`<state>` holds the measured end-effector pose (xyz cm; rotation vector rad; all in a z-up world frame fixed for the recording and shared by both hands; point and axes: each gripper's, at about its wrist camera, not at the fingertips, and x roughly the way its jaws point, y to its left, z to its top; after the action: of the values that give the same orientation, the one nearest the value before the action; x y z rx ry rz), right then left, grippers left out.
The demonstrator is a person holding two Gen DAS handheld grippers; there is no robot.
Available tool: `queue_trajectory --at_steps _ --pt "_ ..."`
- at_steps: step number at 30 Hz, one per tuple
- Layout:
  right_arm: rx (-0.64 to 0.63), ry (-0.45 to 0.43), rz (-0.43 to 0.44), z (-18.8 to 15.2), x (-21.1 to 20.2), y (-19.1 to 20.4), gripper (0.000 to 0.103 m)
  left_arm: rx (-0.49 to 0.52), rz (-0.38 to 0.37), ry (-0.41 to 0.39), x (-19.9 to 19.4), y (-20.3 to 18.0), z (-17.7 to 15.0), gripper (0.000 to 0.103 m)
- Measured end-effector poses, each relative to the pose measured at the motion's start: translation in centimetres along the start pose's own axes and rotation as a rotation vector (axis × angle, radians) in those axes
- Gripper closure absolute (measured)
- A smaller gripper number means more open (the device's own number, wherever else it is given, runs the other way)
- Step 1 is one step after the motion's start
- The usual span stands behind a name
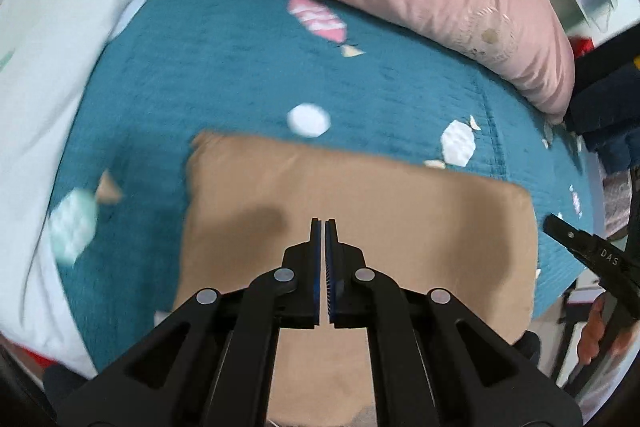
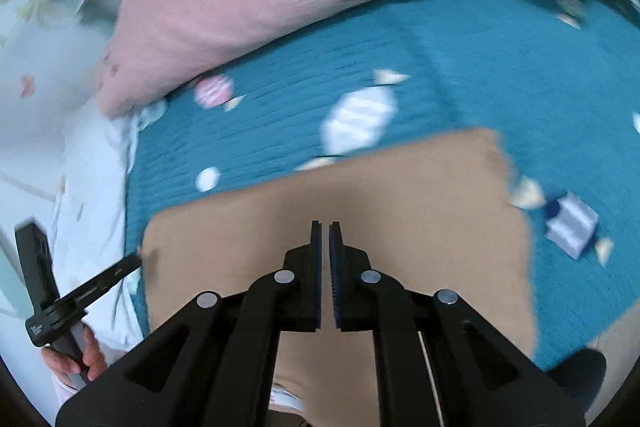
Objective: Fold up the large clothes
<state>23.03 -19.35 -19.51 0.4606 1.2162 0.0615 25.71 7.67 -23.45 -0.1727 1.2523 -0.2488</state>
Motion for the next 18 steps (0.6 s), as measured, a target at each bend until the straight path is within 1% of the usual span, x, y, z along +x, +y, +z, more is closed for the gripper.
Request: queue_trajectory --at_steps 2,4,7,9,11,12,15,18 --pt "-0.043 0.040 0.016 0.7 2.6 2.5 0.097 0.026 0.006 0.023 1.2 -1.0 0.9 0.099" --pt "-0.086 0.067 -0.008 1.0 4.9 4.5 0.097 0.034 0.001 0.043 2.9 -2.2 1.7 0.099" --pt "-0.091 0.120 -0.001 1.0 7.7 5.5 0.097 0.047 0.022 0.059 5.1 -2.8 2.1 0.099" --pt "-0.090 0.145 -0.015 0.9 9.2 5.8 0.097 0.048 0.028 0.084 6.9 -2.8 2.0 0.099" --pt "-0.089 0.164 -0.033 0.8 10.5 5.3 0.099 0.047 0.038 0.090 8.0 -2.6 2.0 0.099" --pt "-0.083 0.173 -0.031 0.8 10.9 4.9 0.102 0.044 0.039 0.090 8.3 -2.5 2.0 0.099" --pt "-0.071 0.181 0.002 1.0 10.8 3.3 0.103 0.051 0.063 0.073 8.2 -2.2 2.0 0.099" --pt "-0.056 0.161 -0.045 1.4 9.7 1.3 0.103 0.063 0.103 0.066 7.7 -1.6 2.1 0.099"
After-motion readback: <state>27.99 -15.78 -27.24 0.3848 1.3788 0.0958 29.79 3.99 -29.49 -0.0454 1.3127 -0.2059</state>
